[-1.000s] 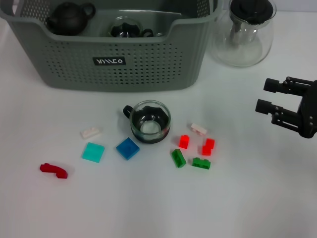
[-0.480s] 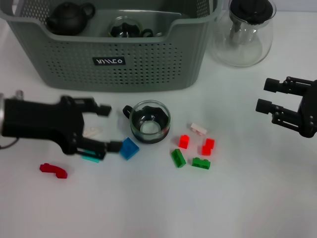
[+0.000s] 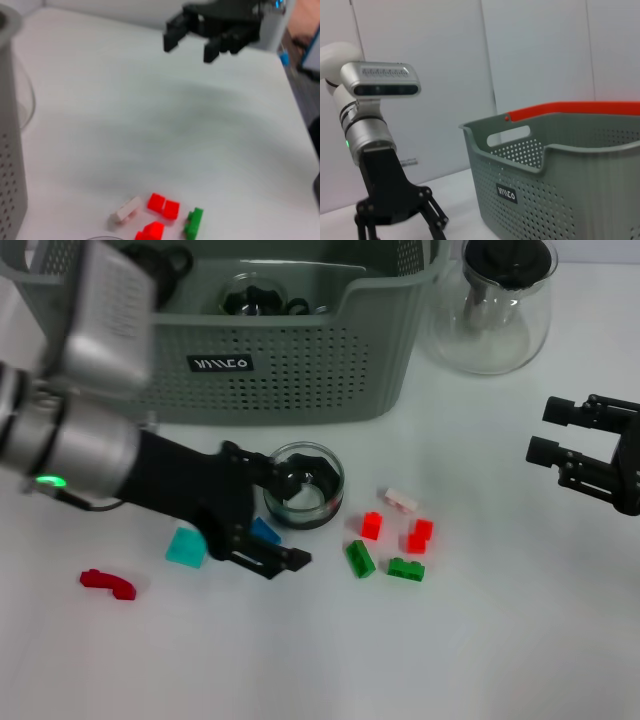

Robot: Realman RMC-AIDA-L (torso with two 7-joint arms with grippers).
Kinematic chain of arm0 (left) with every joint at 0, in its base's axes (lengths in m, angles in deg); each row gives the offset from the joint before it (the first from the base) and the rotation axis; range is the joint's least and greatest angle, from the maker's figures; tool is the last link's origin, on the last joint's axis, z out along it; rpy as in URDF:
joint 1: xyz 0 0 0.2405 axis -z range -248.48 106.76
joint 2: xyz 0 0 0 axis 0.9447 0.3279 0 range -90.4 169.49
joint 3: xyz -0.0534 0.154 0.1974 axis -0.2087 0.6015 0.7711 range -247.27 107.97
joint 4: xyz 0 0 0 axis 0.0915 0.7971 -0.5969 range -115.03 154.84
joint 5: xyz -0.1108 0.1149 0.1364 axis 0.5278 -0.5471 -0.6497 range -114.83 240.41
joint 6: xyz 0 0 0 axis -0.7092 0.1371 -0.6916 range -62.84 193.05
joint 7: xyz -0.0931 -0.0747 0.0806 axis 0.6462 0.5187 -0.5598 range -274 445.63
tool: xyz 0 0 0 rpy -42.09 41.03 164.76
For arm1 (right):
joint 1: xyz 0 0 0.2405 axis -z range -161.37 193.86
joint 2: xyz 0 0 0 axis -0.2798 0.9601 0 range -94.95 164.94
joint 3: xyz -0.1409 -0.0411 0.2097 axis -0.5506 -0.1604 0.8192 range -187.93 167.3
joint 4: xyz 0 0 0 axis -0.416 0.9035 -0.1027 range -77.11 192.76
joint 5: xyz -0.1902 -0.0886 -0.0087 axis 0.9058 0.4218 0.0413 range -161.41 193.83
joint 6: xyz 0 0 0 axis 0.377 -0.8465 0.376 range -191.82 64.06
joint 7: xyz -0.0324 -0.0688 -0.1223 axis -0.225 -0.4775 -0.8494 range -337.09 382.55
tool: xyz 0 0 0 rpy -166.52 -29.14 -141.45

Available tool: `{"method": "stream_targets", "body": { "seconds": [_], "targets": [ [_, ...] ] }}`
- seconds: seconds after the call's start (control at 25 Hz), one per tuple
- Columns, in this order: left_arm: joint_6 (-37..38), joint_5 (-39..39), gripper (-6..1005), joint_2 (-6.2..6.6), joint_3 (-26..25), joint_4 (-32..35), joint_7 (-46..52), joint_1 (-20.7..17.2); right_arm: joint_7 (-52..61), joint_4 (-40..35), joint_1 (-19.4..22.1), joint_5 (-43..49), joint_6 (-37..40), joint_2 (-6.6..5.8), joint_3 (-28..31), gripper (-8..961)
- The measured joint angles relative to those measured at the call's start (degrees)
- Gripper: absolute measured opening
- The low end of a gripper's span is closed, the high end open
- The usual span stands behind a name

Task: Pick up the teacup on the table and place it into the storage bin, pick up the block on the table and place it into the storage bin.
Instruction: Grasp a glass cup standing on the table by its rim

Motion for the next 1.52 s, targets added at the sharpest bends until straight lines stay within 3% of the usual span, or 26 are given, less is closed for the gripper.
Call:
{"method": "stream_targets", "body": {
  "seconds": [0.12,0.44,0.72,0.96,1.52],
  "targets": [
    [-6.0,-0.8,837,-0.05,5.8,-1.7,1.2,1.1,0.6,0.2,-0.2,0.8,-0.2,-0.07,0.3,552],
    [-14.7,-2.5,830,-0.08,13.6,-3.8,2.8,2.5,2.9,0.4,-0.5,1.5,-0.3,-0.79,0.7,553],
    [-17.9,-9.8,829,-0.06,14.6,-3.5,7.5,2.7,3.0,0.4,-0.4,1.5,-0.2,-0.81,0.7,553],
    [-15.1,-14.5,821,0.05,14.9,-2.9,10.4,2.8,3.0,0.4,-0.5,1.5,-0.2,-0.88,0.7,553],
    [-13.0,-10.6,801,-0.06,16.6,-1.4,10.6,3.1,3.0,0.3,-0.7,1.3,0.1,-0.85,0.7,553]
  ]
}}
